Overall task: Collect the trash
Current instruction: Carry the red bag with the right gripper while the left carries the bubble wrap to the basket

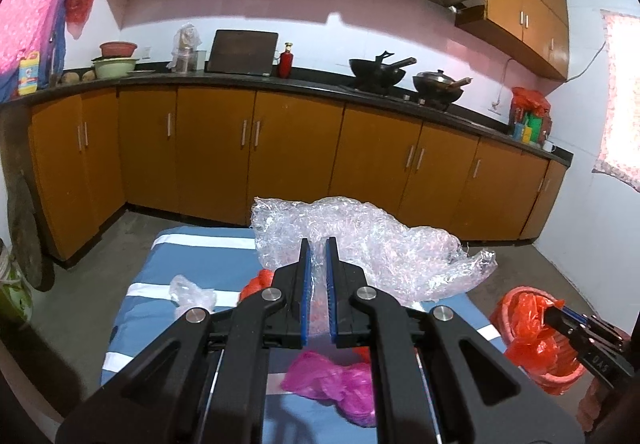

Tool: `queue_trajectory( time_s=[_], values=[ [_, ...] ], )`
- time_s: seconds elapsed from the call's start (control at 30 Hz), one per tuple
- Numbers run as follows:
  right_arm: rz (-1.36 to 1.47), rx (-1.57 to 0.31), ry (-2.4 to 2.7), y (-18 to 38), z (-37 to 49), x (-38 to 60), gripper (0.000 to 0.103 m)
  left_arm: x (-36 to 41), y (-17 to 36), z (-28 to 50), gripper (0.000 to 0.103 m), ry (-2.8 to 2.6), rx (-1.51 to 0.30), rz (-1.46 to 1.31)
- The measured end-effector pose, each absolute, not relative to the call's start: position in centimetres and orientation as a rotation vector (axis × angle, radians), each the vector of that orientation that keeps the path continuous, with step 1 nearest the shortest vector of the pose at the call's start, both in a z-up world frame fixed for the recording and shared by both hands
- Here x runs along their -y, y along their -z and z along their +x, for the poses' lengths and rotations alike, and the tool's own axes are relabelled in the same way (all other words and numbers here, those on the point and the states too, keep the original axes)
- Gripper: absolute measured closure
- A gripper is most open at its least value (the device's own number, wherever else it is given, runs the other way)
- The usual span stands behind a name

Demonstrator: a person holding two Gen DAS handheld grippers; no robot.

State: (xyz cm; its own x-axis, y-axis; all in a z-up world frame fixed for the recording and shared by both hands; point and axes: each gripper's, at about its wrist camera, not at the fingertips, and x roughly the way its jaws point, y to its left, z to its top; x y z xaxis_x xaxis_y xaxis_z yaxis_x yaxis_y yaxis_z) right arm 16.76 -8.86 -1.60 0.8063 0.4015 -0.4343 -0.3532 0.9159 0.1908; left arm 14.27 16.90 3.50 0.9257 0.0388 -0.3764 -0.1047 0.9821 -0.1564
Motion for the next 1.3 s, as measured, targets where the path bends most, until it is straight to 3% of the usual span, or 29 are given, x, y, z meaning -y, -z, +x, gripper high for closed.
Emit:
queue_trajectory(
  time_s=[1.3],
  values=[
    [0.158, -0.432, 0.041, 2.1, 16.8, 28.1, 0.088, 6.0, -1.5, 19.9, 0.096, 0.281, -0.471, -0.1]
  ],
)
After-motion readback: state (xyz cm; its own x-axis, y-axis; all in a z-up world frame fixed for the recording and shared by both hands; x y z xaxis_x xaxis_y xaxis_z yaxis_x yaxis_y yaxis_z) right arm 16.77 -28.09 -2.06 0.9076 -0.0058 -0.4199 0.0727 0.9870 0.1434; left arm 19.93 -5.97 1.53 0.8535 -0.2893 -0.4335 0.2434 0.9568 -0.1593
